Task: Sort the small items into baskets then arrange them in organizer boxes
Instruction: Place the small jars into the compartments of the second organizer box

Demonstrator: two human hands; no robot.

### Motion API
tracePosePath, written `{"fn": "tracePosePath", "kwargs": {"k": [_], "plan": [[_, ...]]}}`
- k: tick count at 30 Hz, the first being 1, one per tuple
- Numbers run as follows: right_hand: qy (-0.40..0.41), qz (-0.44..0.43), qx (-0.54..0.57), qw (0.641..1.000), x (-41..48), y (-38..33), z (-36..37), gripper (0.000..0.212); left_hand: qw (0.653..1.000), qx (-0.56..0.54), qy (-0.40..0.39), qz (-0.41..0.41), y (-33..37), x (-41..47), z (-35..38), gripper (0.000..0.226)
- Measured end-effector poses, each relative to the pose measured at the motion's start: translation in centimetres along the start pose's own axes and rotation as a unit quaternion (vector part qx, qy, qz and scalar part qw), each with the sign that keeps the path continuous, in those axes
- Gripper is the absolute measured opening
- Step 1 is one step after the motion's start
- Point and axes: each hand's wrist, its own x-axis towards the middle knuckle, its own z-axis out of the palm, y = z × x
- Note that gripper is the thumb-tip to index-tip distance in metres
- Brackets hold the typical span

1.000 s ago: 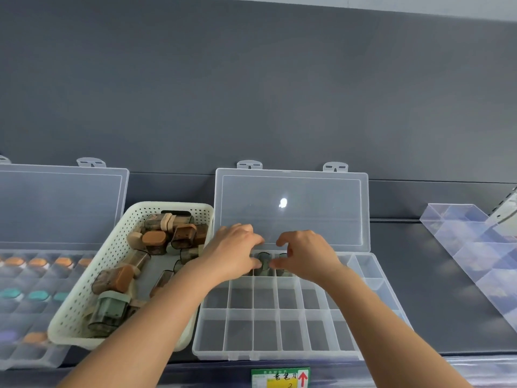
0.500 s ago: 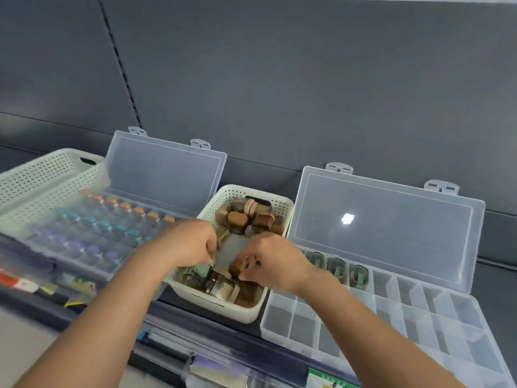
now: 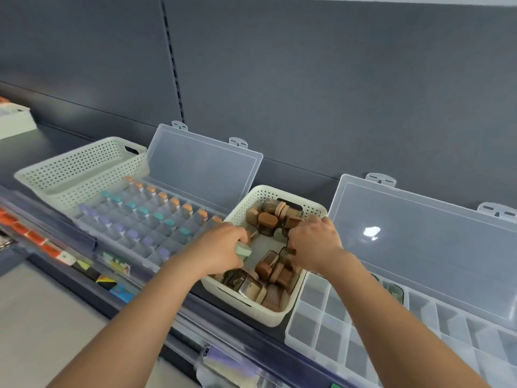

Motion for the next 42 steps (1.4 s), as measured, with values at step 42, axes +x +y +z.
{"fn": "tracePosePath", "kwargs": {"k": [42], "plan": [[0.101,0.039,0.051,0.993,6.4,0.6,2.7,0.023,0.988,-0.089,0.121,-0.014,0.5,2.3,0.0,0.04]]}}
